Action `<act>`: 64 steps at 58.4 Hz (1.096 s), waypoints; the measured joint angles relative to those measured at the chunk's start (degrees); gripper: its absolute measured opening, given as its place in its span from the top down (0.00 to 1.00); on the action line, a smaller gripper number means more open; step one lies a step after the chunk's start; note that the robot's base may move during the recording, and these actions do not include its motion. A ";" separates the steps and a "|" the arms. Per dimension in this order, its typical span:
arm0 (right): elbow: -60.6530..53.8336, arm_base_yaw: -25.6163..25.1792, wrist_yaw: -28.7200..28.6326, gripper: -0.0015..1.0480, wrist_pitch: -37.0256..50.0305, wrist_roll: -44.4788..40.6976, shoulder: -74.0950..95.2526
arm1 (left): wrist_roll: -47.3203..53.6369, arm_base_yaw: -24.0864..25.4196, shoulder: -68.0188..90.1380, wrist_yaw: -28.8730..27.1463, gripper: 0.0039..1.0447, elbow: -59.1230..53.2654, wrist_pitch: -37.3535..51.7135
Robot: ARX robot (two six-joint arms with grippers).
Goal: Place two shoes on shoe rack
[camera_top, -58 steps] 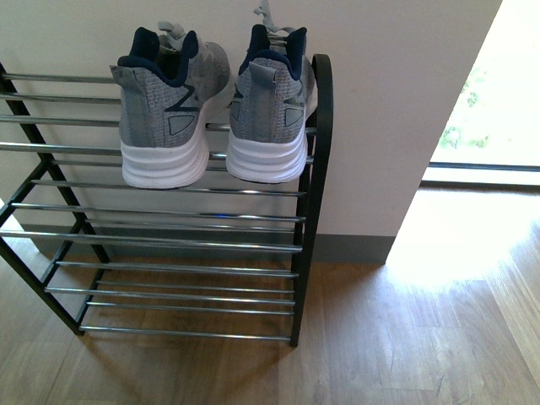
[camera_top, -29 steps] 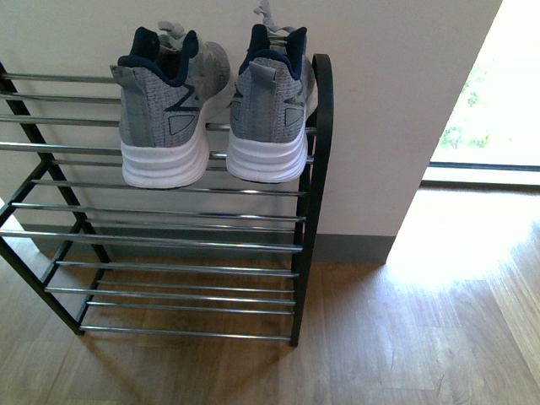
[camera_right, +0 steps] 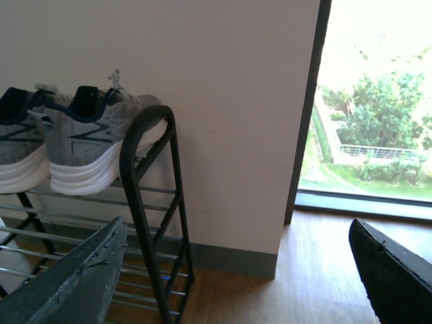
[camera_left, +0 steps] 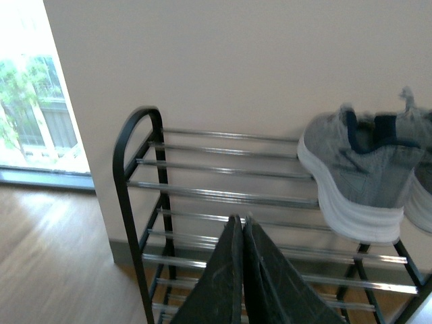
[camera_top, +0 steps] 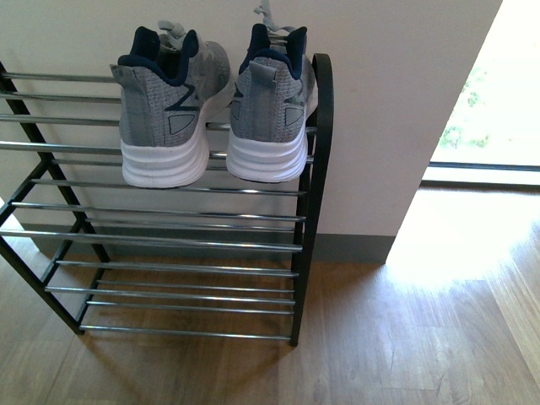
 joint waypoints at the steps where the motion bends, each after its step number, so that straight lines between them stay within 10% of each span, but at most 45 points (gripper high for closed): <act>1: 0.00 0.00 0.00 0.09 0.00 0.00 0.00 | 0.00 0.00 -0.20 0.02 0.99 0.00 -0.17; 58: 0.00 0.00 0.00 0.09 0.00 0.00 0.00 | 0.00 0.04 -19.54 0.02 0.99 0.02 -20.39; 64: 0.00 0.00 0.02 0.09 0.00 0.00 0.00 | 0.00 0.04 -19.56 0.00 0.82 0.02 -20.39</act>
